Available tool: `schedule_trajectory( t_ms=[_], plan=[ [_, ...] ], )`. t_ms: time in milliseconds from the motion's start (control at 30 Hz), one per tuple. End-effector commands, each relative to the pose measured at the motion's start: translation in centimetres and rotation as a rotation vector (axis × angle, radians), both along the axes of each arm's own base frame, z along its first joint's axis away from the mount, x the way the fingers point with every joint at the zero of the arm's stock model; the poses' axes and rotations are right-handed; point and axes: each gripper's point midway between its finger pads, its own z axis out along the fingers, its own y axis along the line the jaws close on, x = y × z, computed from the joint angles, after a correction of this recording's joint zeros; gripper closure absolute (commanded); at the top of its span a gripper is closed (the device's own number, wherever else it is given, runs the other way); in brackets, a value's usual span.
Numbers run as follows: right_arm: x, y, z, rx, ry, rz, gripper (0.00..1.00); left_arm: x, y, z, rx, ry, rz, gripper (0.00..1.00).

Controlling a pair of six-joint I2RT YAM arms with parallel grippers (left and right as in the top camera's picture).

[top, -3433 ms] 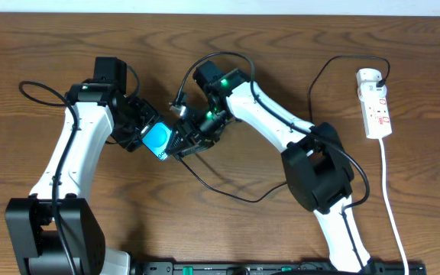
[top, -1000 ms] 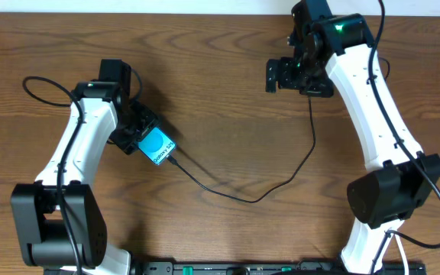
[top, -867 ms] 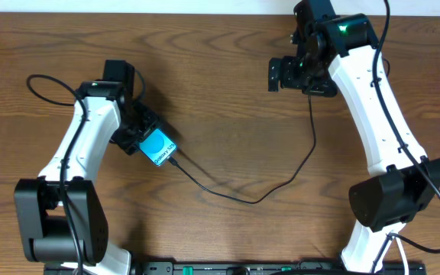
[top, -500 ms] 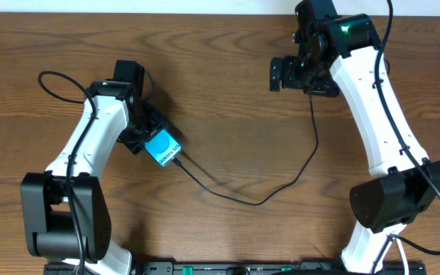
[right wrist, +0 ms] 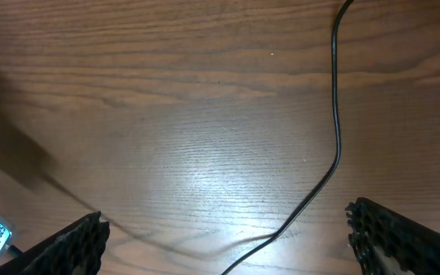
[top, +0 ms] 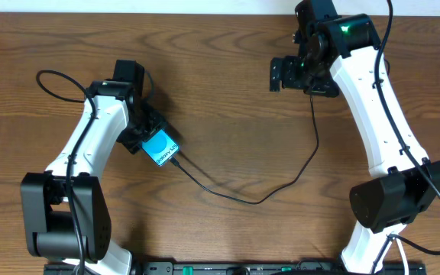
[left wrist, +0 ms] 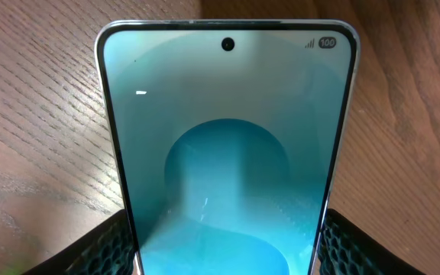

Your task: Plug charger to phone and switch on socket

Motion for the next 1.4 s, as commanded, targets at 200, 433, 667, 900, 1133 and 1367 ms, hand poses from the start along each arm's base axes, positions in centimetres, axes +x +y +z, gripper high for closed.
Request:
schedule_trajectory(
  t_ms=[200,433,667,900,1133,1367],
  plan=[
    [0.0,-0.2,1.5,0.004,-0.039,-0.016,0.01,0.2,0.4,-0.1,0.026,-0.003,0.012,0.93],
    [0.0,-0.2,1.5,0.004,-0.039,-0.019,0.01,0.4,0.4,-0.1,0.026,-0.012,0.010,0.93],
    [0.0,-0.2,1.5,0.004,-0.039,-0.019,0.01,0.6,-0.4,-1.1,0.027,0.001,-0.010,0.93],
    [0.0,-0.2,1.5,0.004,-0.038,-0.018,0.01,0.6,-0.6,-2.5,0.028,0.035,0.007,0.93],
    [0.0,-0.2,1.5,0.004,-0.038,-0.018,0.01,1.0,-0.5,-2.7,0.036,0.023,0.007,0.93],
    [0.0,-0.2,1.5,0.004,-0.038,-0.019,0.01,0.8,-0.2,-4.1,0.057,0.062,0.008,0.93]
  ],
)
